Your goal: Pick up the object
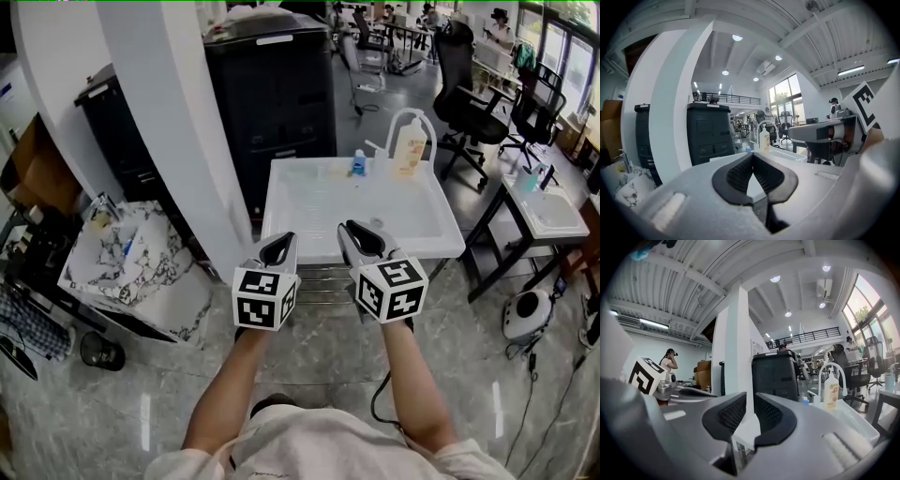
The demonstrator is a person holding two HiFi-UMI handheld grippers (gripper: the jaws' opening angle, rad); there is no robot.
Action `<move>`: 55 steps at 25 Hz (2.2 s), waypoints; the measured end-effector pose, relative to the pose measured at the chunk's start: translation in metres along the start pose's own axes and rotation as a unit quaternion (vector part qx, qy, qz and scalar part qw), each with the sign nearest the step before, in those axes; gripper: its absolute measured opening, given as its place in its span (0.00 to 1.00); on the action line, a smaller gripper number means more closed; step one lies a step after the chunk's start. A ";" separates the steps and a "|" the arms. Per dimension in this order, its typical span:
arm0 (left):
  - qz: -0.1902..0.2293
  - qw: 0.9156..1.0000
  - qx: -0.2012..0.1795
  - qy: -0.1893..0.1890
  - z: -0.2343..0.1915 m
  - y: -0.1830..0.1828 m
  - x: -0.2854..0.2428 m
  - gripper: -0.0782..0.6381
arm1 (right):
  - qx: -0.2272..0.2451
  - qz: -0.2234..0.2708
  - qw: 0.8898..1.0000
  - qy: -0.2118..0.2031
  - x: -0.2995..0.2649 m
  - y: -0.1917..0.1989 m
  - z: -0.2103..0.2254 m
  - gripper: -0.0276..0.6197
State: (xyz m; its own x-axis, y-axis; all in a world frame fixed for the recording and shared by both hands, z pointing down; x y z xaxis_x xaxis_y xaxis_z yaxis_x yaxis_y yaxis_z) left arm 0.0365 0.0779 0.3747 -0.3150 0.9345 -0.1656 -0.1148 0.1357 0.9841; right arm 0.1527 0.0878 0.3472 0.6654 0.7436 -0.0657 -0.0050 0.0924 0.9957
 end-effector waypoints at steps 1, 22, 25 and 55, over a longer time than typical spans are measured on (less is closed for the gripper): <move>0.000 1.000 -0.001 -0.001 0.001 0.000 -0.002 0.12 | 0.000 0.000 1.000 -0.002 -0.001 0.000 0.003 0.14; -0.015 1.000 -0.003 0.016 -0.077 0.003 -0.135 0.12 | -0.003 -0.021 1.000 0.006 -0.133 0.010 0.076 0.25; -0.016 1.000 -0.003 0.024 -0.101 -0.002 -0.160 0.12 | -0.006 -0.025 1.000 0.016 -0.163 0.006 0.086 0.26; -0.016 0.996 0.015 0.092 -0.214 -0.004 -0.287 0.12 | -0.013 -0.058 0.995 0.074 -0.311 0.006 0.133 0.40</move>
State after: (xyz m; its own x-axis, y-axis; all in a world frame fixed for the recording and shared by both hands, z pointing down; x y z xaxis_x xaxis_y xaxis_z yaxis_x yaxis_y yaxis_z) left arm -0.0745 -0.2619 0.4047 -0.4790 0.8541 -0.2028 -0.1003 0.1762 0.9792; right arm 0.0454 -0.2309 0.3825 0.5451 0.8164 -0.1908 0.0447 0.1990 0.9790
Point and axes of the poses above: the fingertips, and each gripper's own axes: x backward along the fingers, z to its right, y out of its underside, the point moved 2 cm from there along x, backward along the fingers, and after that the axes turned 13 degrees about -y, right-handed, at the moved point
